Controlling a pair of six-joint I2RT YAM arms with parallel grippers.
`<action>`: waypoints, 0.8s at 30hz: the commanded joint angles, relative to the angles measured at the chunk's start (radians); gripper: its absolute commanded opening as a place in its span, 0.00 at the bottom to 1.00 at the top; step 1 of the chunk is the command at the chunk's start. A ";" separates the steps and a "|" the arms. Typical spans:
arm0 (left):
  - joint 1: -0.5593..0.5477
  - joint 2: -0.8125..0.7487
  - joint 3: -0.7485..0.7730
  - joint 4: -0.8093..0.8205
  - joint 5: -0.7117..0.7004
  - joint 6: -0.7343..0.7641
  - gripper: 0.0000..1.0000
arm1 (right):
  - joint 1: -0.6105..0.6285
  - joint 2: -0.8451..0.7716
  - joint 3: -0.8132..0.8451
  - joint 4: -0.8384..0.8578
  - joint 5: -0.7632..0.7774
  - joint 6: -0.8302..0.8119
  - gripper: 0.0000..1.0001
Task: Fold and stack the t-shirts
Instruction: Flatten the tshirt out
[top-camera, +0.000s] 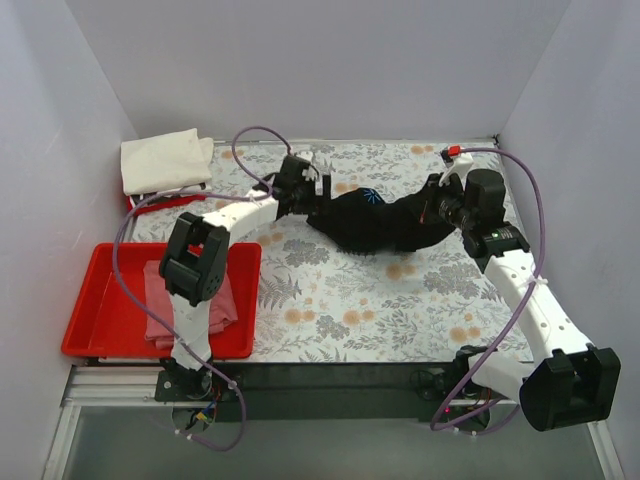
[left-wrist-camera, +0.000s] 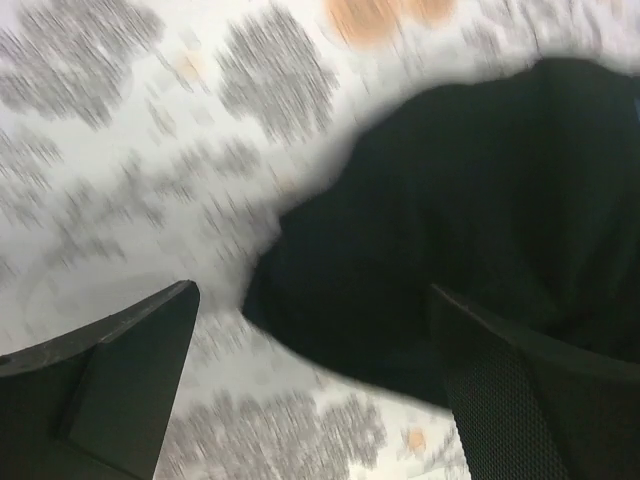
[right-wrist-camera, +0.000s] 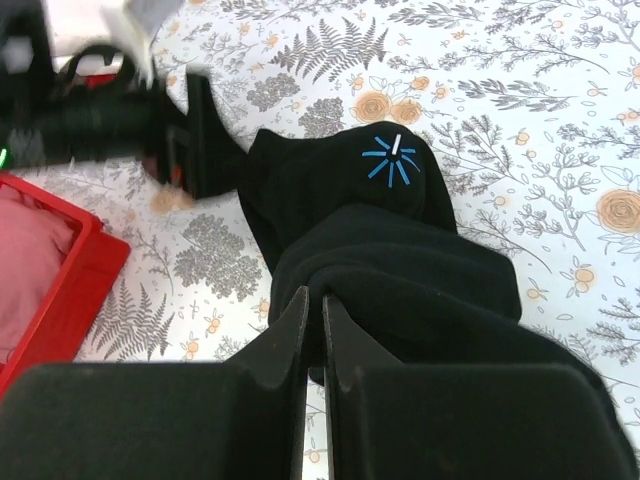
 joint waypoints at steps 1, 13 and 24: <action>-0.168 -0.297 -0.238 0.259 -0.185 0.104 0.88 | 0.020 0.021 0.017 0.098 0.008 0.040 0.01; -0.262 -0.310 -0.457 0.293 -0.503 -0.029 0.86 | 0.021 0.123 0.057 0.115 0.206 0.046 0.01; -0.136 -0.229 -0.483 0.419 -0.273 -0.143 0.76 | 0.021 0.086 0.004 0.112 0.208 0.034 0.01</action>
